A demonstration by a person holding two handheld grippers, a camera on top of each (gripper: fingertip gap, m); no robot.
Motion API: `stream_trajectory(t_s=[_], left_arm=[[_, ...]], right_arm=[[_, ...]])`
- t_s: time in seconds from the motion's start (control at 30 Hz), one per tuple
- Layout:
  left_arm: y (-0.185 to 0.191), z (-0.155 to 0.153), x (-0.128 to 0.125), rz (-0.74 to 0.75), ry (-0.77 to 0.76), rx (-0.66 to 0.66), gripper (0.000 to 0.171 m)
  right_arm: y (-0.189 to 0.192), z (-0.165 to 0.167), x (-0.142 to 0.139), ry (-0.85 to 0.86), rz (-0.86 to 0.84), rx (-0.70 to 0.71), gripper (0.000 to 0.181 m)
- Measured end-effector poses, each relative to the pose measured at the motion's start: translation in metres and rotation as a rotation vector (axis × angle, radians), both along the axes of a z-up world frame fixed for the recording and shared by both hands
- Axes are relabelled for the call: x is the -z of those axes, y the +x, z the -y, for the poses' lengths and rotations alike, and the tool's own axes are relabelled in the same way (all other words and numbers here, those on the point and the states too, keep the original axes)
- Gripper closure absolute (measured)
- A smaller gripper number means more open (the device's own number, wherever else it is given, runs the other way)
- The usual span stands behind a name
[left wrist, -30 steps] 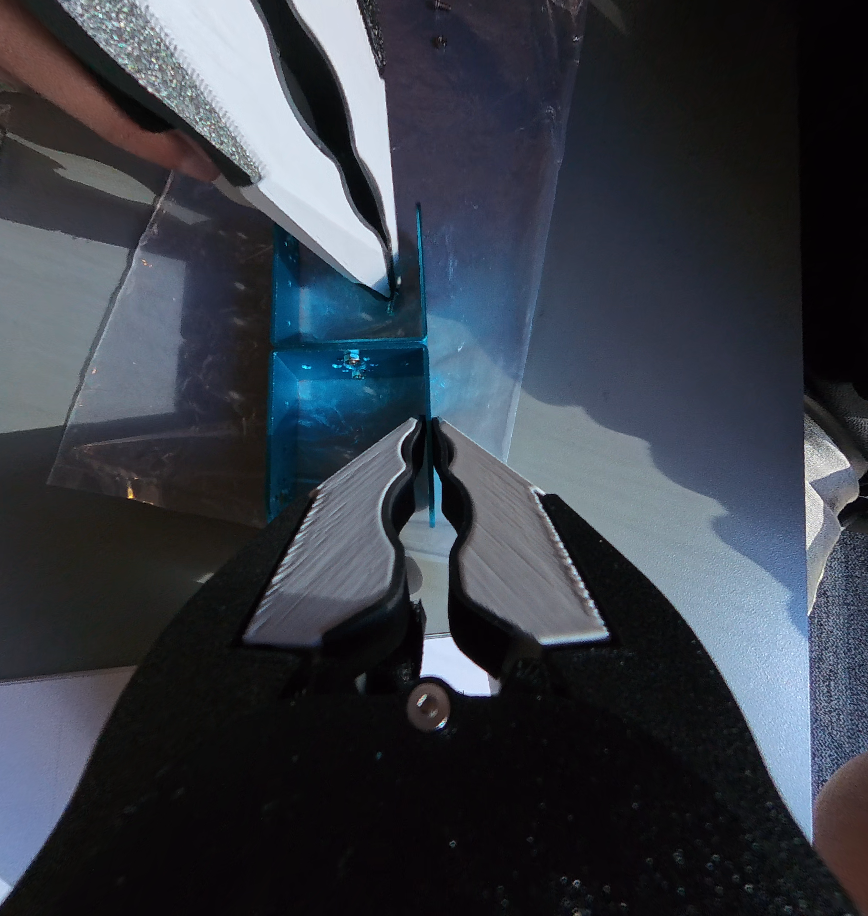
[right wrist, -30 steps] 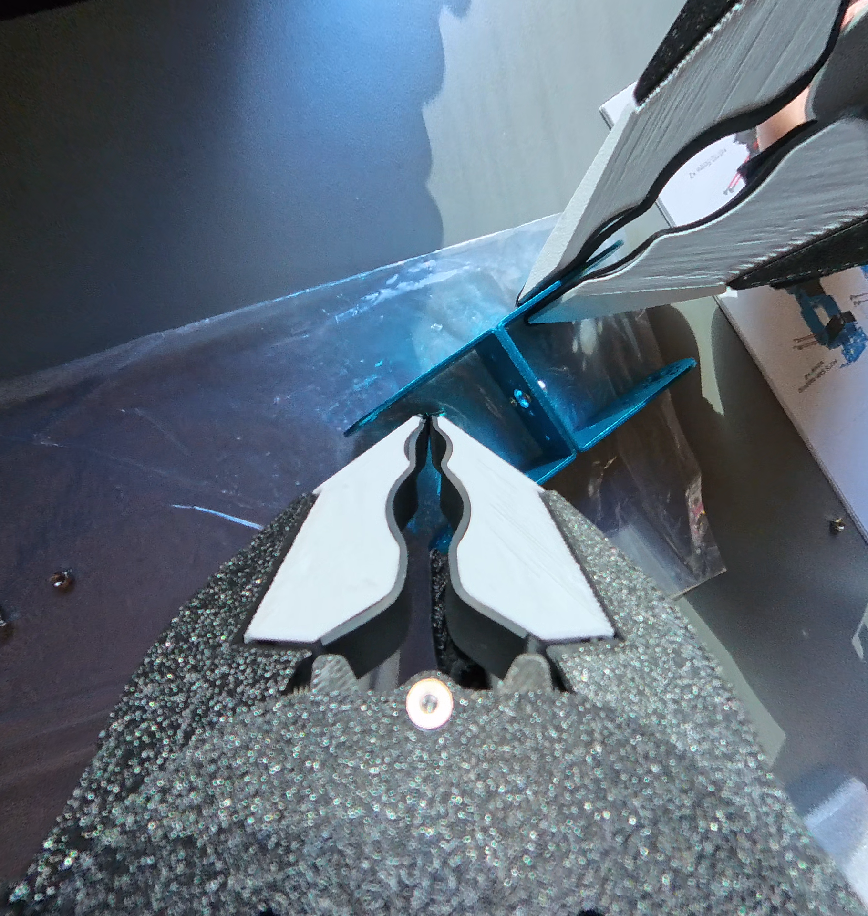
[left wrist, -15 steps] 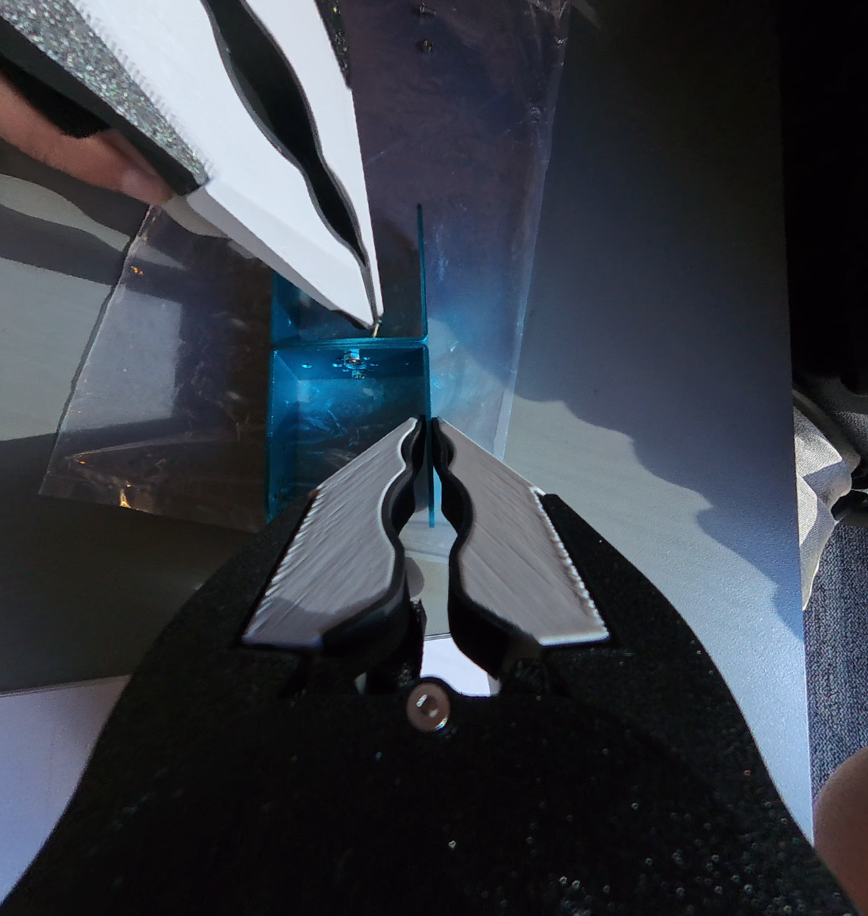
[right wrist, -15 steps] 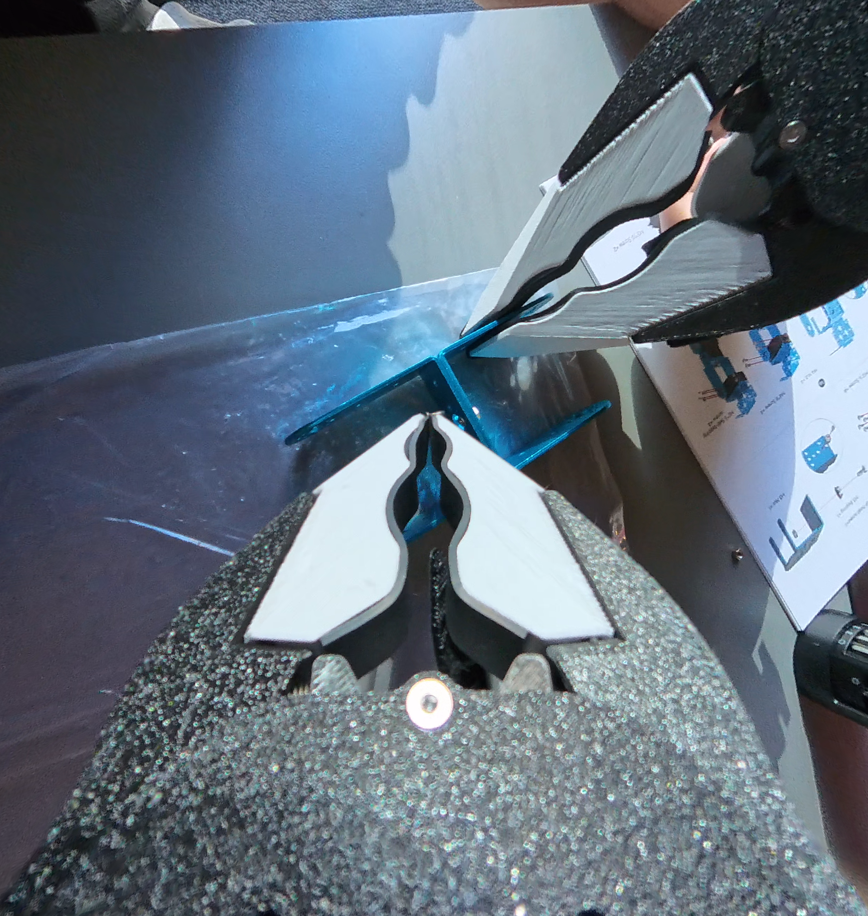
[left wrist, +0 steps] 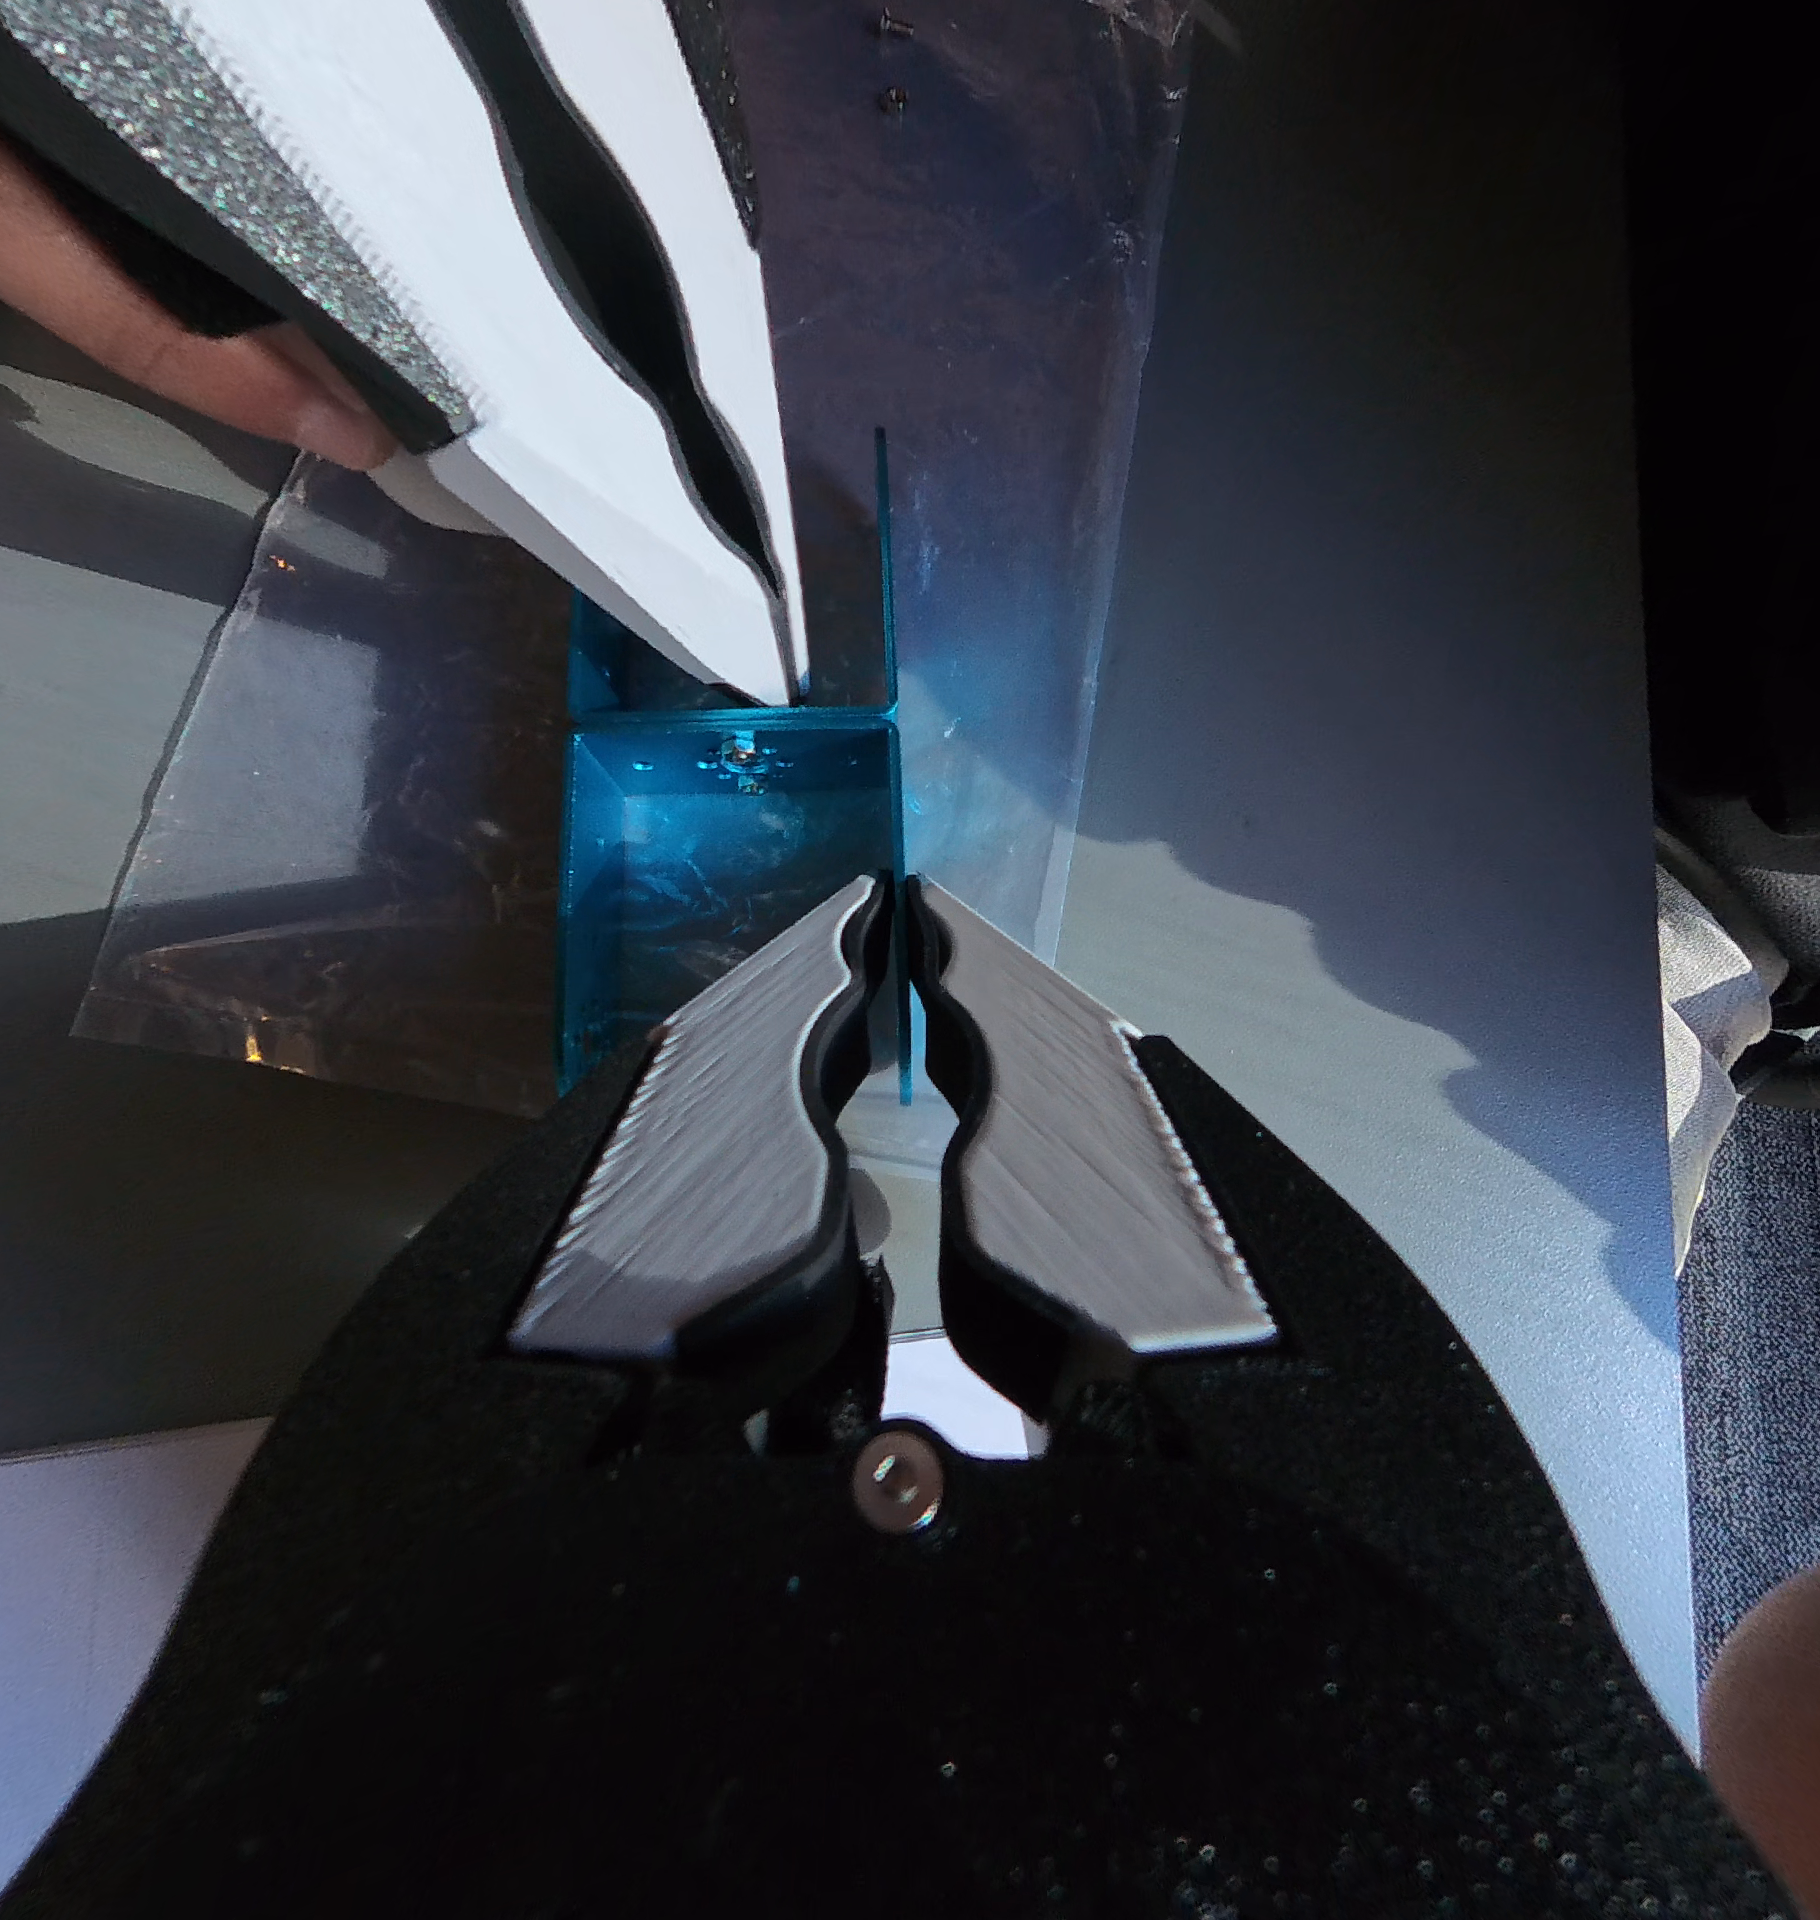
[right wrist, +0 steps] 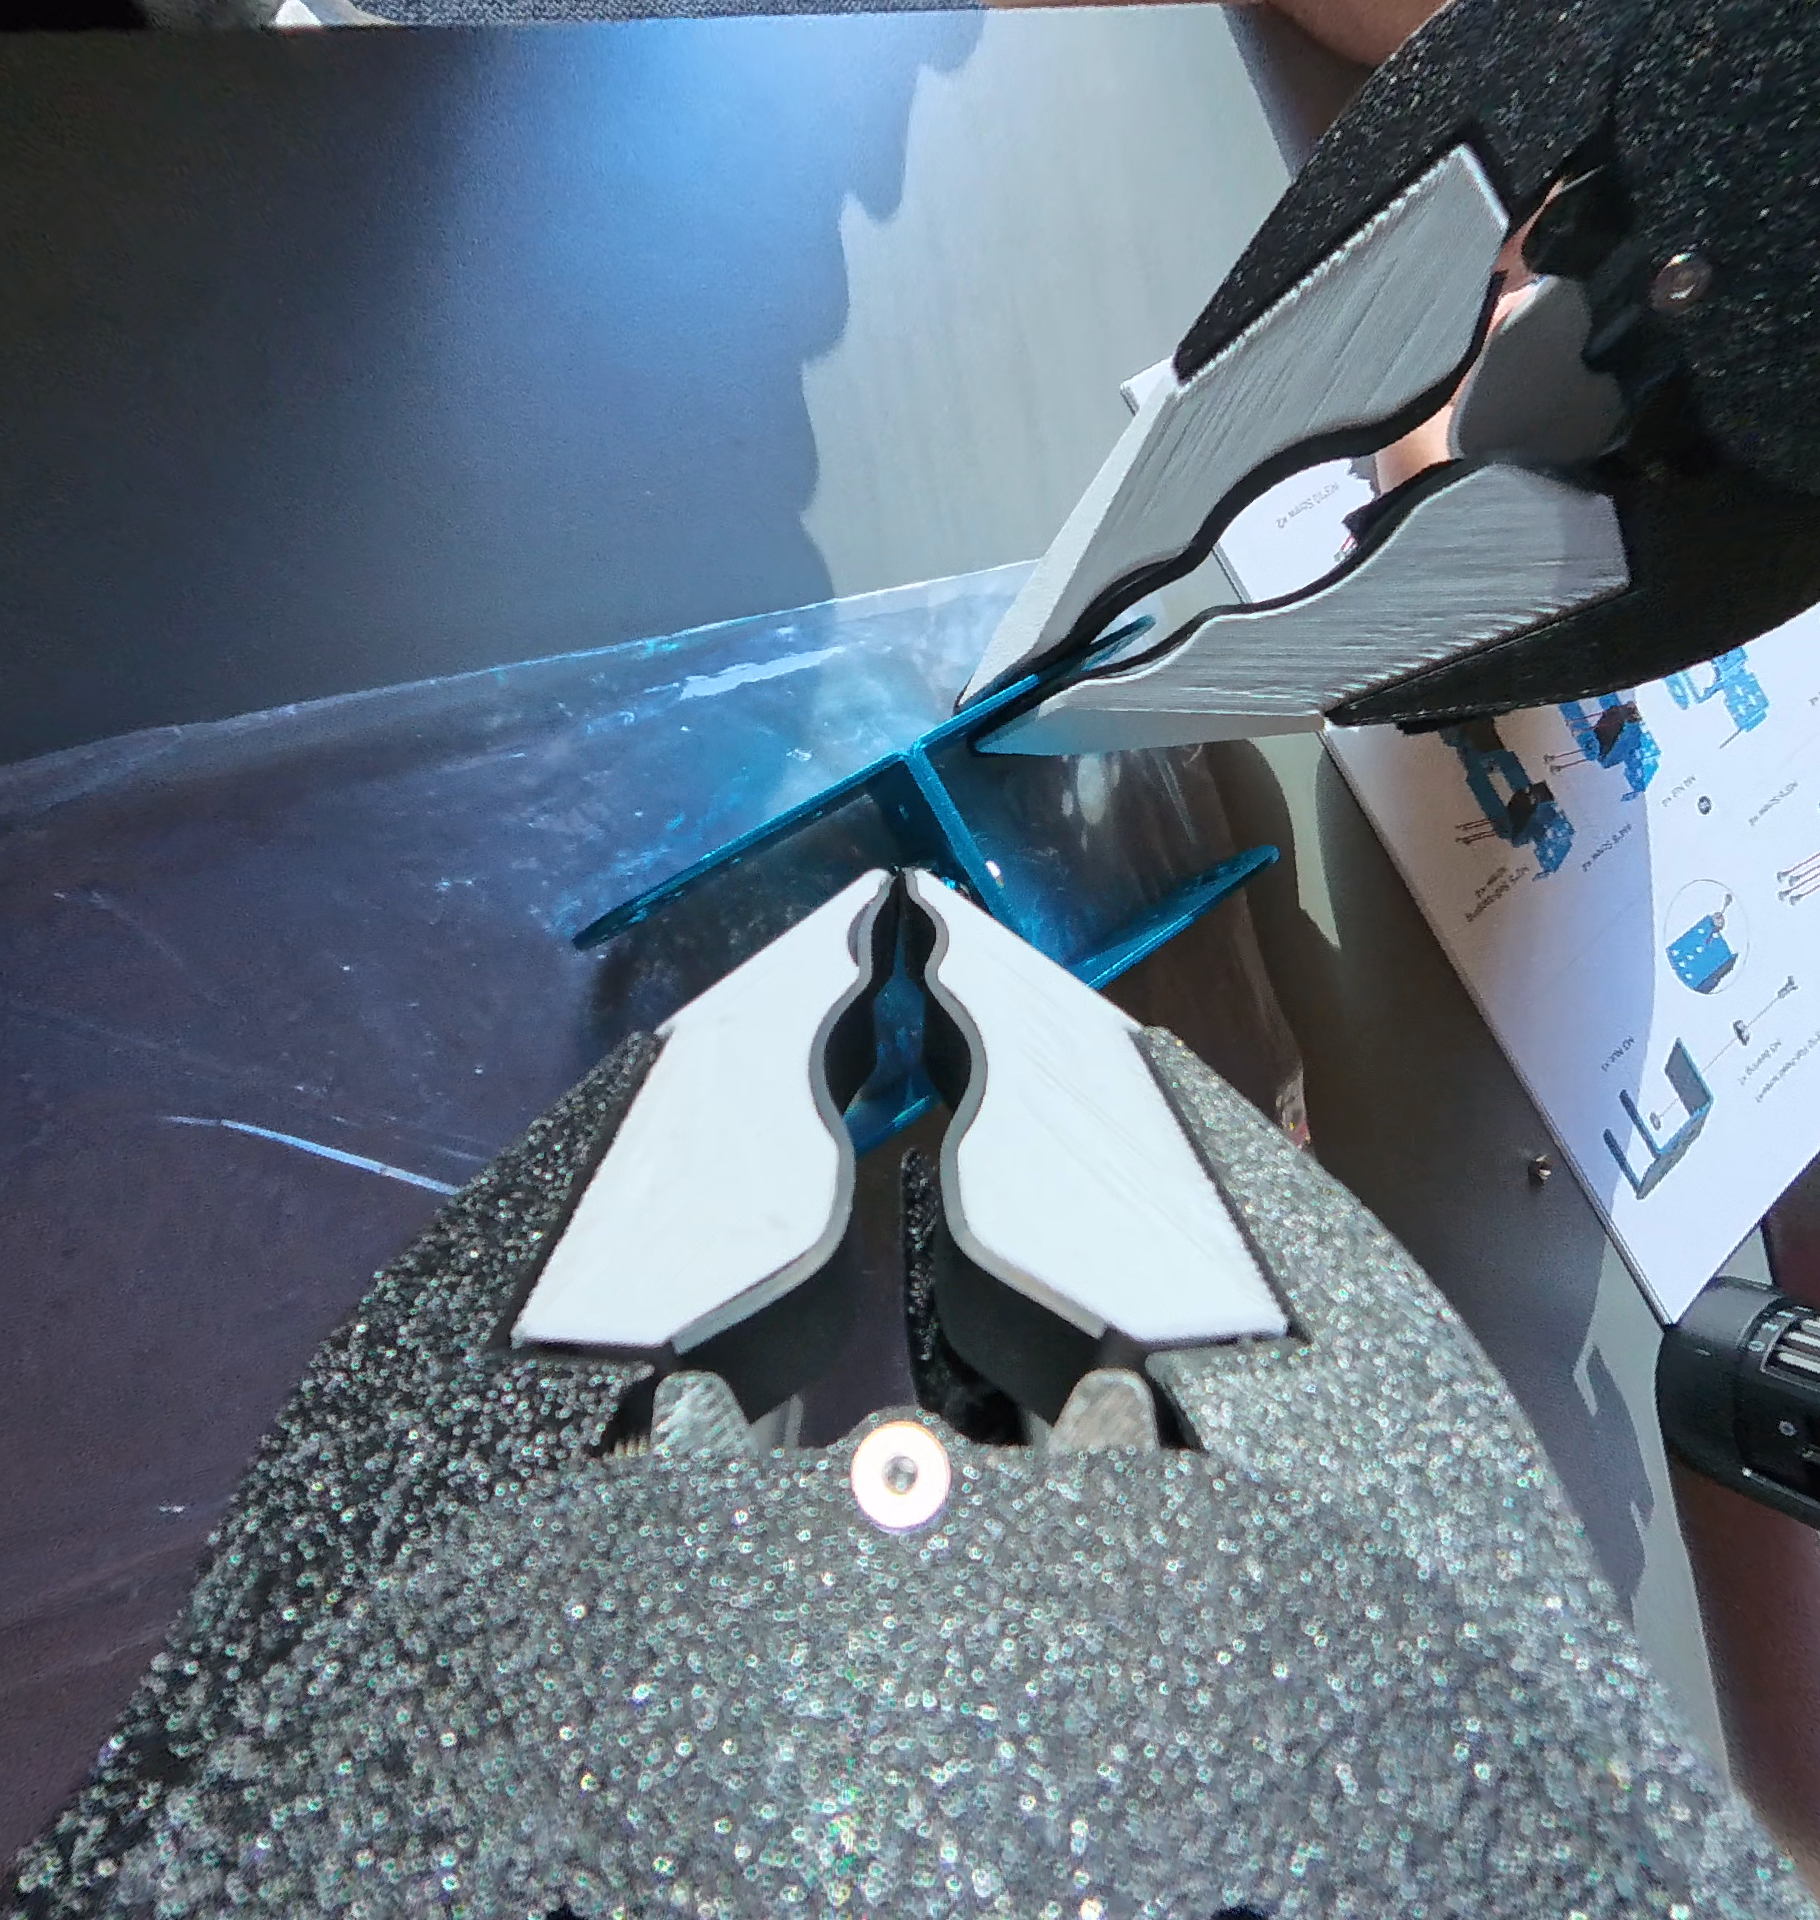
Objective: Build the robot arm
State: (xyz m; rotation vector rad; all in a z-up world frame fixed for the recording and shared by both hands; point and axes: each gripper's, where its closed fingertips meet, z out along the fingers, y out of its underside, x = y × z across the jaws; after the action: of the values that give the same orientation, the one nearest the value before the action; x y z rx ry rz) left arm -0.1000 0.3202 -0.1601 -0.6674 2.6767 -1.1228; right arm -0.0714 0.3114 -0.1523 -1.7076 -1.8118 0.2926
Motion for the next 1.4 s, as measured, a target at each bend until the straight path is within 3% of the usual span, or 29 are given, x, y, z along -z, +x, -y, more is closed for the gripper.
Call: stream_trajectory(t_s=[0.53,0.7,1.03,1.4], left_arm=[[0.0,0.0,0.0,-0.003,-0.005,-0.005,0.171],[-0.001,-0.001,0.0,0.003,0.007,-0.002,0.171],[-0.013,-0.02,-0.003,0.006,0.054,-0.03,0.171],[-0.022,-0.02,0.0,-0.028,0.048,-0.02,0.171]], right_arm=[[0.0,-0.002,0.0,0.019,0.0,0.003,0.181],[0.003,0.005,0.002,-0.087,-0.008,0.049,0.181],[-0.012,-0.002,0.006,-0.117,-0.009,0.026,0.165],[-0.015,0.001,0.008,-0.183,0.007,0.0,0.171]])
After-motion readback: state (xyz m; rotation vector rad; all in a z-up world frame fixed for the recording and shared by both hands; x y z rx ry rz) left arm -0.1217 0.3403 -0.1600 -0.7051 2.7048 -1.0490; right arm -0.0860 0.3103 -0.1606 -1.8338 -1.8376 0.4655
